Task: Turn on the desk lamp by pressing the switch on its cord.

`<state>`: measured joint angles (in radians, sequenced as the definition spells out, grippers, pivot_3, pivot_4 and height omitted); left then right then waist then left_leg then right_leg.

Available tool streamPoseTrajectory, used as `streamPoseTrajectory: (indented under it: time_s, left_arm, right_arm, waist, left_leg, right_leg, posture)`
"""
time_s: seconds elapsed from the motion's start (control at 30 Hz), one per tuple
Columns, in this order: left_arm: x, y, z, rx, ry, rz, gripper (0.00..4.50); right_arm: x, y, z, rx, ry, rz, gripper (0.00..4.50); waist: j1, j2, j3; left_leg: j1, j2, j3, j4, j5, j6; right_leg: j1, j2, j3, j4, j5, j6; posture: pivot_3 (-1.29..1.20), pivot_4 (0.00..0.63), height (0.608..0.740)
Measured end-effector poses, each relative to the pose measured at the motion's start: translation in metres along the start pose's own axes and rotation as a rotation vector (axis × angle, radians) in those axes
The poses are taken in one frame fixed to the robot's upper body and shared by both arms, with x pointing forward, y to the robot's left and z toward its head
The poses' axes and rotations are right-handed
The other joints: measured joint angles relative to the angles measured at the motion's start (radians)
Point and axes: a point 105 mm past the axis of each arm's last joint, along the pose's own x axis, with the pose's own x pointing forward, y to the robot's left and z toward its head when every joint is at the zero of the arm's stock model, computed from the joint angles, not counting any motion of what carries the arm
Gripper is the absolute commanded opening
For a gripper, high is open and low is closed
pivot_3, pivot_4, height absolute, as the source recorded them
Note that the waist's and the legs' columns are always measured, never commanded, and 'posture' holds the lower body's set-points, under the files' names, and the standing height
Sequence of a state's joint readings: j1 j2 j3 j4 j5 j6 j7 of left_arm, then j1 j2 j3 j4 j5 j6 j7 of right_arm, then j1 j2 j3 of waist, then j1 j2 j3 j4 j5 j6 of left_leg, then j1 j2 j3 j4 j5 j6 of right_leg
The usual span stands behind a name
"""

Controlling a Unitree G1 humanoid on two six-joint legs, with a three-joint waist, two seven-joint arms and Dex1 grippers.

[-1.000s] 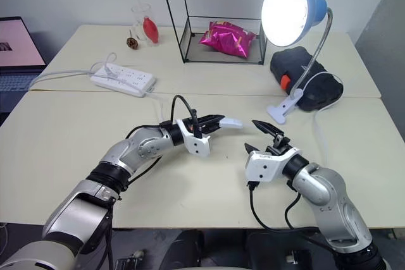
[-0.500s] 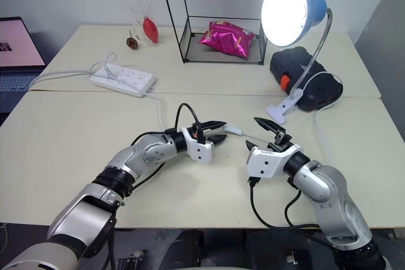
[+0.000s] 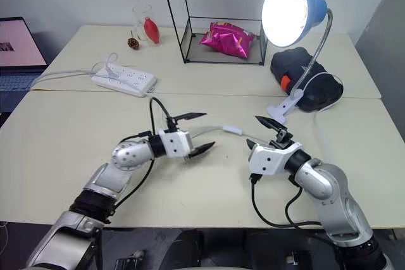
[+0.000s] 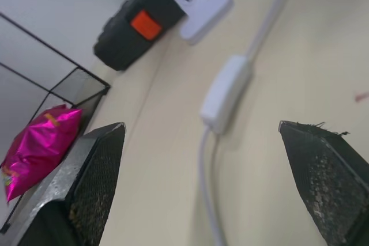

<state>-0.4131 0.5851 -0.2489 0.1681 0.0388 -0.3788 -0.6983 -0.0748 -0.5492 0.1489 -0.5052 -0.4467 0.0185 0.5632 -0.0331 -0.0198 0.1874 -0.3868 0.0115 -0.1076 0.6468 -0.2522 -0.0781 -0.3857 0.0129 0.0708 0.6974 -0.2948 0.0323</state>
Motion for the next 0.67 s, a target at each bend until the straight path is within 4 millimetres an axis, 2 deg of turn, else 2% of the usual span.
streamPoseTrajectory:
  time_s: [0.07, 0.2, 0.3, 0.4, 0.57, 0.67]
  left_arm:
    - [-0.021, 0.000, 0.000, -0.206, 0.042, -0.005, 4.43]
    - [-0.044, 0.002, -0.001, -0.448, 0.137, -0.012, 4.43]
    - [-0.069, 0.014, 0.000, -0.578, 0.191, 0.046, 4.43]
    - [-0.091, 0.028, -0.004, -0.635, 0.248, 0.107, 4.43]
    - [-0.124, 0.028, -0.008, -0.679, 0.326, 0.139, 4.43]
    - [-0.132, 0.027, -0.008, -0.694, 0.335, 0.154, 4.43]
  right_arm:
    - [-0.001, 0.002, -0.001, 0.090, -0.015, 0.038, 3.55]
    - [-0.002, 0.004, -0.002, 0.276, -0.039, 0.110, 3.55]
    - [-0.008, -0.001, -0.009, 0.436, -0.034, 0.148, 3.55]
    - [-0.016, -0.011, -0.015, 0.501, -0.029, 0.169, 3.55]
    - [-0.035, -0.031, -0.023, 0.600, -0.052, 0.257, 3.55]
    - [-0.041, -0.034, -0.028, 0.639, -0.048, 0.286, 3.55]
  waist:
    - [-0.009, 0.000, 0.000]
    - [-0.012, 0.000, 0.000]
    - [-0.012, 0.000, 0.000]
    - [-0.012, 0.000, 0.000]
    - [-0.011, 0.000, 0.001]
    - [-0.008, 0.000, 0.001]
  left_leg:
    - [0.001, 0.001, 0.000, 0.000, 0.000, 0.000]
    - [0.003, 0.002, -0.002, 0.000, 0.000, 0.000]
    - [0.006, 0.002, -0.002, 0.000, 0.000, 0.000]
    - [0.006, 0.002, -0.002, -0.001, 0.000, 0.000]
    - [0.006, 0.002, -0.001, -0.002, 0.000, 0.000]
    - [0.006, 0.002, -0.001, -0.002, 0.000, 0.000]
  right_leg:
    - [0.000, 0.000, 0.000, 0.000, -0.001, -0.001]
    - [0.002, 0.001, -0.001, 0.001, -0.001, -0.002]
    - [0.005, 0.001, -0.001, 0.000, -0.002, -0.003]
    - [0.006, 0.001, -0.001, 0.000, -0.003, -0.003]
    - [0.005, 0.000, -0.001, -0.001, -0.003, -0.004]
    - [0.005, 0.000, -0.001, -0.001, -0.004, -0.004]
  posture:
    - [0.00, 0.150, 0.740]
    - [0.00, 0.150, 0.740]
    - [0.00, 0.150, 0.740]
    - [0.00, 0.150, 0.740]
    - [0.00, 0.150, 0.740]
    - [0.00, 0.150, 0.740]
